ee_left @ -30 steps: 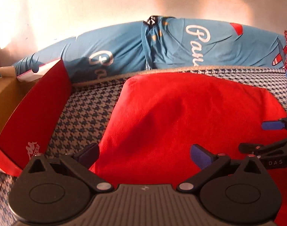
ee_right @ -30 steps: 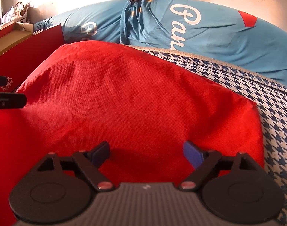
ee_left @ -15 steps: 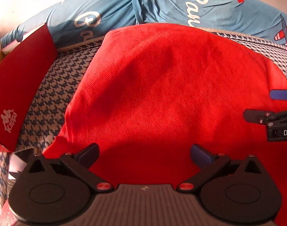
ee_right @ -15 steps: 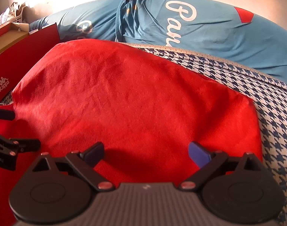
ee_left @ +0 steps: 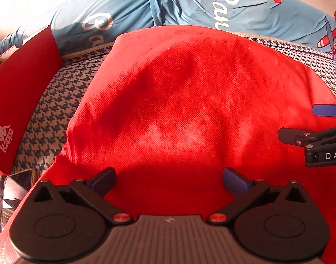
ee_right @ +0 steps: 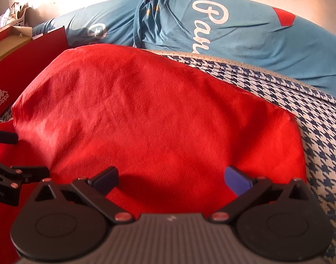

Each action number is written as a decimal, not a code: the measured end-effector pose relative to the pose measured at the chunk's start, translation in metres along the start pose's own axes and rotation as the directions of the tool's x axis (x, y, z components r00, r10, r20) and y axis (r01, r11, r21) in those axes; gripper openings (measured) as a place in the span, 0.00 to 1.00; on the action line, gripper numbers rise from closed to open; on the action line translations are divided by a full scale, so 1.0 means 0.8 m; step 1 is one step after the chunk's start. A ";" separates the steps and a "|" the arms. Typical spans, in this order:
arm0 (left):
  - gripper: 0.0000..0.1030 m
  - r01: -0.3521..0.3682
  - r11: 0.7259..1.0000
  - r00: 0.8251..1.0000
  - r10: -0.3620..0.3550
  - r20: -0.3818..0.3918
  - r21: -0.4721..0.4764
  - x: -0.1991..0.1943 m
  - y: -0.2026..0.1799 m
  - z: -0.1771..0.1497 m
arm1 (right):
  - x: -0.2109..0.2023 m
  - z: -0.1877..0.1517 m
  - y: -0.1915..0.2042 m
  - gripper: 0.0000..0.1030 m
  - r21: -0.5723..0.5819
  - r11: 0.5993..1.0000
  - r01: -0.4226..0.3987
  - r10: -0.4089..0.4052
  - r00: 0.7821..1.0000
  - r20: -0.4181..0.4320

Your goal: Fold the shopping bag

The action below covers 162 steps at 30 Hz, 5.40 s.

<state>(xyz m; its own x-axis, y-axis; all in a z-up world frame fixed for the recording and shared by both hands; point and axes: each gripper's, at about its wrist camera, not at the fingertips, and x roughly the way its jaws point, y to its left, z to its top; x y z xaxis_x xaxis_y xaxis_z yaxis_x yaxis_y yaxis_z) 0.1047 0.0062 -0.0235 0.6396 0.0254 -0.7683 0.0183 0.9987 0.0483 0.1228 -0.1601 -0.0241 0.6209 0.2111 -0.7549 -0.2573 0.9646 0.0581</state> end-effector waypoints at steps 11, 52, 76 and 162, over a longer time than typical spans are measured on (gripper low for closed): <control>1.00 -0.001 1.000 1.000 0.001 0.003 -0.001 0.000 0.000 0.000 | 0.003 -0.002 0.001 1.00 0.018 1.000 0.025 -0.025 0.999 0.034; 1.00 0.025 1.000 1.000 -0.025 0.013 0.001 -0.004 -0.008 0.000 | 0.001 -0.004 -0.005 0.54 0.033 0.997 0.066 -0.067 0.996 0.054; 1.00 0.029 1.000 0.999 -0.029 0.022 -0.007 -0.005 -0.017 0.004 | -0.035 0.021 -0.076 0.64 0.190 0.961 0.203 -0.223 0.971 0.090; 1.00 0.095 0.994 0.995 -0.097 0.029 0.060 -0.017 -0.048 0.006 | -0.044 0.008 -0.063 0.66 0.178 0.981 0.076 -0.101 0.985 0.138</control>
<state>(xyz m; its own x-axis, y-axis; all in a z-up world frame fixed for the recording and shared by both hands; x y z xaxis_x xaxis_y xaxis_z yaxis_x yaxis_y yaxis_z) 0.0992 -0.0323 -0.0121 0.6565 -0.0724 -0.7508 0.1246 0.9921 0.0132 0.1184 -0.2150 0.0038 0.7402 0.1323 -0.6592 -0.0736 0.9905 0.1162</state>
